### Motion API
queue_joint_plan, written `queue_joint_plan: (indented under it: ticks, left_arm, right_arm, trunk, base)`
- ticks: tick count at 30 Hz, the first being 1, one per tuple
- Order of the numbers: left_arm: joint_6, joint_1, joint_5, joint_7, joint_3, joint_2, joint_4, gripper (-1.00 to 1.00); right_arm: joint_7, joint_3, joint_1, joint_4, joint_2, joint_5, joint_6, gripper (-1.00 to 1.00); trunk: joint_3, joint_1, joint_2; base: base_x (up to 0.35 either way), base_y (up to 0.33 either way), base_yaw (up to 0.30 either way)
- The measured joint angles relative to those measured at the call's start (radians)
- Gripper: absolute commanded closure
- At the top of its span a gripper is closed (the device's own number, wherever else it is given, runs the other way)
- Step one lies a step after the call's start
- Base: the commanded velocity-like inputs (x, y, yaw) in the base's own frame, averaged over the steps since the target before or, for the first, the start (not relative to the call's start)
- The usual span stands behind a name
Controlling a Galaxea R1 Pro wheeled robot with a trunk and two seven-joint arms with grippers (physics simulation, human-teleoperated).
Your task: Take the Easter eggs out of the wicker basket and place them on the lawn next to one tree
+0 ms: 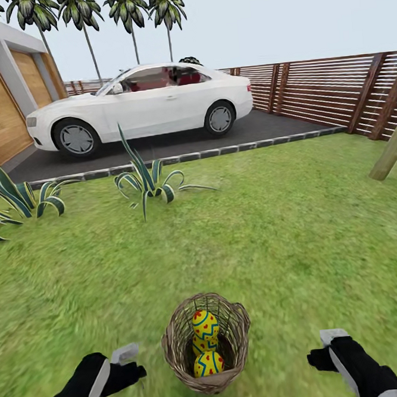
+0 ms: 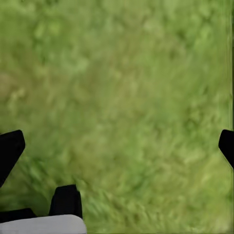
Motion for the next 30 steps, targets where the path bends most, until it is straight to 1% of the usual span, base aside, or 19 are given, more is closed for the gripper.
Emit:
queue_joint_plan:
  ticks: [1,2,4,6,7,9,10,11,12,13,15,17,19,22,26,30]
  left_arm:
    - [0.013,-0.022,0.003,0.009,0.000,-0.007,-0.022,-1.00]
    - [0.018,-0.035,0.002,0.014,0.001,-0.012,-0.032,-1.00]
    - [0.030,-0.080,0.005,0.036,0.003,-0.028,-0.056,-1.00]
    - [0.035,-0.130,0.008,0.058,0.016,-0.036,-0.067,-1.00]
    - [0.037,-0.155,0.010,0.064,0.029,-0.038,-0.073,-1.00]
    - [0.038,-0.186,0.018,0.070,0.048,-0.040,-0.088,-1.00]
    - [0.041,-0.206,0.020,0.073,0.053,-0.040,-0.104,-1.00]
    - [0.062,-0.222,0.021,0.074,0.057,-0.040,-0.127,-1.00]
    - [0.087,-0.228,0.021,0.074,0.059,-0.039,-0.145,-1.00]
    - [0.128,-0.234,0.026,0.075,0.062,-0.040,-0.191,-1.00]
    - [0.146,-0.236,0.027,0.074,0.063,-0.041,-0.235,-1.00]
    - [0.158,-0.236,0.028,0.074,0.062,-0.041,-0.292,-1.00]
    - [0.165,-0.236,0.028,0.073,0.061,-0.041,-0.322,-1.00]
    - [0.169,-0.235,0.027,0.073,0.061,-0.038,-0.328,-1.00]
    - [0.169,-0.235,0.027,0.073,0.063,-0.032,-0.322,-1.00]
    - [0.171,-0.235,0.027,0.074,0.061,-0.039,-0.317,-1.00]
  right_arm:
    - [-0.001,0.000,-0.034,-0.003,0.000,-0.001,0.035,-1.00]
    - [-0.002,0.000,-0.052,-0.005,0.000,-0.001,0.052,-1.00]
    - [-0.003,0.001,-0.108,-0.008,0.000,0.000,0.112,-1.00]
    - [-0.005,0.002,-0.171,-0.009,-0.002,0.003,0.160,-1.00]
    - [-0.006,0.002,-0.204,-0.005,-0.003,0.002,0.175,-1.00]
    - [-0.010,0.001,-0.257,0.007,-0.003,-0.002,0.185,-1.00]
    - [-0.014,0.000,-0.283,0.014,-0.001,-0.002,0.187,-1.00]
    - [-0.020,0.000,-0.300,0.021,-0.001,-0.002,0.188,-1.00]
    - [-0.025,0.000,-0.309,0.025,-0.001,-0.003,0.187,-1.00]
    - [-0.029,0.000,-0.321,0.020,0.001,-0.001,0.186,-1.00]
    - [-0.030,0.000,-0.327,0.011,0.006,-0.001,0.187,-1.00]
    - [-0.030,-0.001,-0.332,-0.005,0.027,-0.001,0.187,-1.00]
    - [-0.032,0.000,-0.334,-0.009,0.048,-0.001,0.184,-1.00]
    - [-0.033,0.001,-0.335,-0.011,0.058,0.001,0.183,-1.00]
    - [-0.033,0.000,-0.335,-0.021,0.059,0.004,0.185,-1.00]
    - [-0.033,-0.001,-0.335,-0.023,0.062,0.003,0.182,-1.00]
  trunk:
    - [0.000,0.000,0.000]
    - [0.000,0.000,0.000]
    - [0.000,0.000,0.000]
    - [0.000,0.000,0.000]
    - [0.000,0.000,0.000]
    - [0.000,0.000,0.000]
    - [0.000,0.000,0.000]
    - [0.000,0.000,0.000]
    - [0.000,0.000,0.000]
    - [0.000,0.000,0.000]
    - [0.000,0.000,0.000]
    - [0.000,0.000,0.000]
    - [0.000,0.000,0.000]
    - [0.000,0.000,0.000]
    - [0.000,0.000,0.000]
    - [0.000,0.000,0.000]
  base:
    - [0.000,0.000,0.000]
    - [0.000,0.000,0.000]
    - [0.000,0.000,0.000]
    - [0.000,0.000,0.000]
    - [0.000,0.000,0.000]
    - [0.000,0.000,0.000]
    - [0.000,0.000,0.000]
    - [0.000,0.000,0.000]
    - [0.000,0.000,0.000]
    - [0.000,0.000,0.000]
    - [0.000,0.000,0.000]
    - [0.000,0.000,0.000]
    - [0.000,0.000,0.009]
    - [0.000,0.000,0.159]
    - [0.000,0.000,0.257]
    - [0.000,-0.089,0.287]
